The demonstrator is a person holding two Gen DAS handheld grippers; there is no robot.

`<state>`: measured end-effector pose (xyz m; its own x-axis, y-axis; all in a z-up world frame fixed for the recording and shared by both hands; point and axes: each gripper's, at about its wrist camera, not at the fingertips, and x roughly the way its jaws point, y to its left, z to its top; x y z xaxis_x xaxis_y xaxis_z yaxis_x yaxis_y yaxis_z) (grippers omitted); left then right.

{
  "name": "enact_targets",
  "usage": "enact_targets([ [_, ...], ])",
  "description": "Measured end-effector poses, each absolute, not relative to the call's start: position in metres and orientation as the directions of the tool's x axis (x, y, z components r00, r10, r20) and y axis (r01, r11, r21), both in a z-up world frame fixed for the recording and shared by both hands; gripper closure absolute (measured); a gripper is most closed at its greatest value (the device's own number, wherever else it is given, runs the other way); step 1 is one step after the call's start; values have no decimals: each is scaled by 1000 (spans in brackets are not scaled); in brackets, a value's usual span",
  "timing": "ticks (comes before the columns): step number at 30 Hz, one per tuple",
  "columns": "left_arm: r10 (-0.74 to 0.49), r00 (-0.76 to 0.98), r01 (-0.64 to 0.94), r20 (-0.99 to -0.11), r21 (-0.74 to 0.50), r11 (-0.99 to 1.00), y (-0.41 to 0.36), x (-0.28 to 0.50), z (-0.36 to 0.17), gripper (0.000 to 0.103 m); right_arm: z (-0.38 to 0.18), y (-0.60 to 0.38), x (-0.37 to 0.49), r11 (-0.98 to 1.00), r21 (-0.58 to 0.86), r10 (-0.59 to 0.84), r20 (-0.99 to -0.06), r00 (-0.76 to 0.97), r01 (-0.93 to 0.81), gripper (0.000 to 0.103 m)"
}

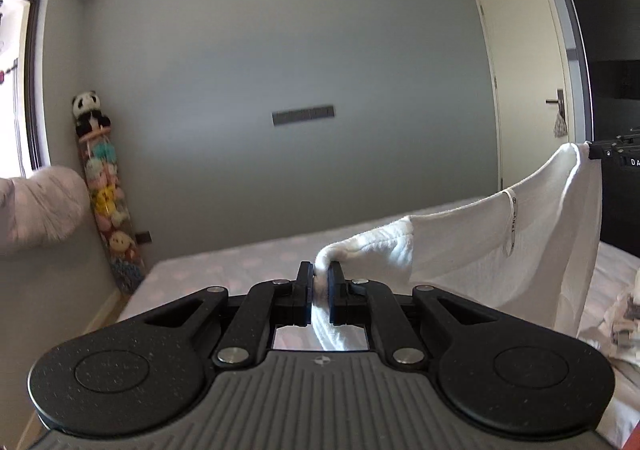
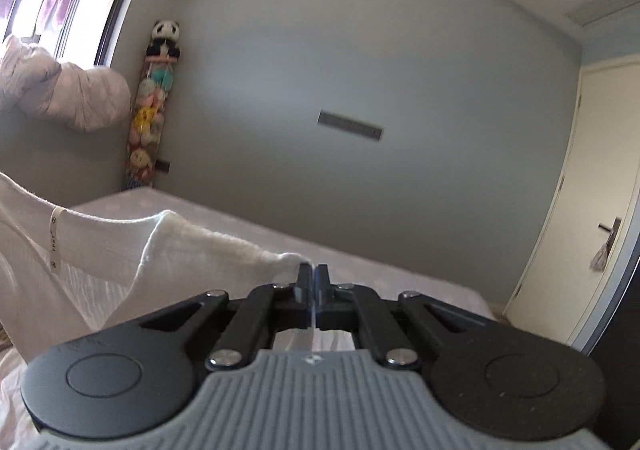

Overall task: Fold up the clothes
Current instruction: 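Lift the white cloth high with both grippers, stretching it between them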

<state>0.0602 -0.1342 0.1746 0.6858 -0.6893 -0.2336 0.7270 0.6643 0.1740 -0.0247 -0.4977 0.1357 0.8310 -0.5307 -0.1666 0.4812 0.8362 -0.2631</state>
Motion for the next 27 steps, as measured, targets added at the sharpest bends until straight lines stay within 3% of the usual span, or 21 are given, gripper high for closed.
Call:
enact_targets([
  [10, -731, 681, 684, 36, 326, 653, -110, -48, 283, 98, 241, -451, -135, 782, -234, -554, 163, 816, 577, 102],
  [27, -729, 598, 601, 333, 416, 682, -43, -164, 350, 98, 304, -368, -276, 797, -202, -429, 474, 769, 569, 101],
])
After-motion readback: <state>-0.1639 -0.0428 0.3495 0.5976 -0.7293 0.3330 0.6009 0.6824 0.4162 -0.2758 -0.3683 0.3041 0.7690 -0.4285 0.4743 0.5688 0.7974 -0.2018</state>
